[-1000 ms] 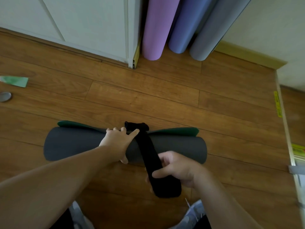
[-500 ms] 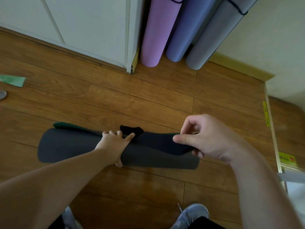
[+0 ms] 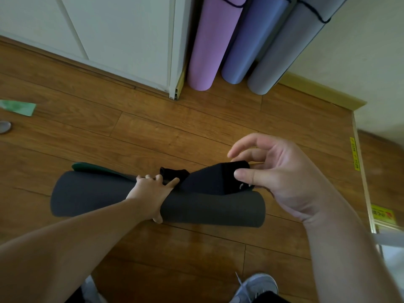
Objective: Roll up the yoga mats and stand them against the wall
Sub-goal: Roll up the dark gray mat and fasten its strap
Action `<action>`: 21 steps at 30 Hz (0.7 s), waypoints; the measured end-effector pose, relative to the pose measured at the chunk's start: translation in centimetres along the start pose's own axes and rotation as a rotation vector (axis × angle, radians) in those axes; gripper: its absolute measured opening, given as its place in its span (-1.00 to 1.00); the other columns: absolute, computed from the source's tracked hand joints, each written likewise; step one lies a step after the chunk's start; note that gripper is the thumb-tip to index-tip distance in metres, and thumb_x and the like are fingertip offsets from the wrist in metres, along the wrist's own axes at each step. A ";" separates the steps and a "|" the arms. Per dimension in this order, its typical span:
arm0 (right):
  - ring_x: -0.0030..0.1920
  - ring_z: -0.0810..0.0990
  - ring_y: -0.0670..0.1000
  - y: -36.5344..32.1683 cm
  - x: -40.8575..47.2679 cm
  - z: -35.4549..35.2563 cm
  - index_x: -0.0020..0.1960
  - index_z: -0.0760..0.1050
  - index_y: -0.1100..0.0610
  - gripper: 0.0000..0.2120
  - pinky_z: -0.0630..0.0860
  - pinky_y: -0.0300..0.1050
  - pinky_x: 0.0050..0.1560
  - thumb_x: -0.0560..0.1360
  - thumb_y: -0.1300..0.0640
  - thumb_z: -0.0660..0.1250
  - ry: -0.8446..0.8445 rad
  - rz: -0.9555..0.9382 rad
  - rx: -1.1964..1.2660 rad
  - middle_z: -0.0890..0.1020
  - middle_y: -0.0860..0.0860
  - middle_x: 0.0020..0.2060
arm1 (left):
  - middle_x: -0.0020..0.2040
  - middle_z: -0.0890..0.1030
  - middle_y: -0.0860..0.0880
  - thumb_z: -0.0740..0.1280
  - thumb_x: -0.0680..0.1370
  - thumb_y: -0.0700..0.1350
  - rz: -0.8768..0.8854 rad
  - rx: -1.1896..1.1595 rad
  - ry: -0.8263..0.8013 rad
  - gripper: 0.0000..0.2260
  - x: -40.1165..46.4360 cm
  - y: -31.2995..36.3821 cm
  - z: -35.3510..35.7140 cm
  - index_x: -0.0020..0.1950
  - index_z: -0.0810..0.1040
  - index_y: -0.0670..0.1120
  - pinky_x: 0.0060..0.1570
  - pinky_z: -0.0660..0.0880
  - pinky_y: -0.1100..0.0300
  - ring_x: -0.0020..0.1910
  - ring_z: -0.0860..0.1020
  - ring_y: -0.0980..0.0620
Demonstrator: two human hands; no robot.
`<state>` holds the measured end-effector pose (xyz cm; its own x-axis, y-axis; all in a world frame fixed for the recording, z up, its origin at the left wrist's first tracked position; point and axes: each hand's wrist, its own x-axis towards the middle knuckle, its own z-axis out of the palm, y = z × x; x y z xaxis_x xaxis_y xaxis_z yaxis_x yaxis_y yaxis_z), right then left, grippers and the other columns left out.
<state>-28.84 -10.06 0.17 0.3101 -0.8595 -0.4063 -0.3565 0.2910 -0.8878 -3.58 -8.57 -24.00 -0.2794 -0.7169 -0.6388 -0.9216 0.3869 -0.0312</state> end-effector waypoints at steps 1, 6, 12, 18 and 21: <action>-0.14 0.76 0.17 -0.2 -0.1 0.1 0.05 0.69 0.11 -0.72 0.66 -0.05 -0.11 0.50 0.45 0.48 -0.005 0.004 0.015 0.73 0.16 -0.09 | 0.53 0.32 -0.21 0.56 0.32 0.38 -0.001 0.000 0.000 0.26 0.0 0.0 0.0 0.69 -0.26 0.11 0.39 0.41 -0.25 0.42 0.43 -0.28; -0.08 0.78 0.18 -0.9 -0.1 0.5 0.03 0.75 0.04 -0.69 0.73 0.14 -0.10 0.51 0.43 0.48 -0.117 0.178 -0.144 0.72 0.17 -0.09 | 0.54 0.30 -0.22 0.53 0.33 0.41 0.003 0.010 0.001 0.25 0.0 0.0 0.1 0.69 -0.28 0.10 0.38 0.41 -0.23 0.41 0.43 -0.28; -0.15 0.78 0.14 -1.2 -0.2 0.6 0.05 0.74 -0.04 -0.66 0.74 0.10 -0.14 0.53 0.40 0.48 -0.117 0.198 -0.275 0.73 0.09 -0.13 | 0.54 0.30 -0.22 0.51 0.34 0.42 0.007 0.019 0.002 0.25 -0.1 0.0 0.1 0.69 -0.30 0.10 0.37 0.42 -0.21 0.41 0.43 -0.28; -0.32 0.72 0.14 -1.3 -0.6 0.4 0.08 0.72 0.01 -0.71 0.61 -0.10 -0.37 0.70 0.30 0.27 0.009 0.073 -0.195 0.71 0.17 -0.29 | 0.55 0.30 -0.20 0.56 0.32 0.38 0.003 -0.002 -0.012 0.25 0.1 0.0 0.1 0.68 -0.26 0.12 0.41 0.39 -0.25 0.44 0.41 -0.29; -0.06 0.78 0.25 -1.4 -0.6 0.0 0.11 0.71 0.24 -0.75 0.73 -0.05 -0.21 0.68 0.38 0.25 -0.051 0.041 0.079 0.75 0.26 -0.11 | 0.57 0.28 -0.22 0.56 0.34 0.36 0.000 -0.002 -0.025 0.24 0.1 0.0 0.0 0.69 -0.26 0.12 0.45 0.35 -0.28 0.46 0.39 -0.30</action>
<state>-28.52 -9.92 1.69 0.3421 -0.8240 -0.4517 -0.2997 0.3599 -0.8835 -3.60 -8.61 -24.04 -0.2729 -0.7017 -0.6581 -0.9219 0.3863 -0.0297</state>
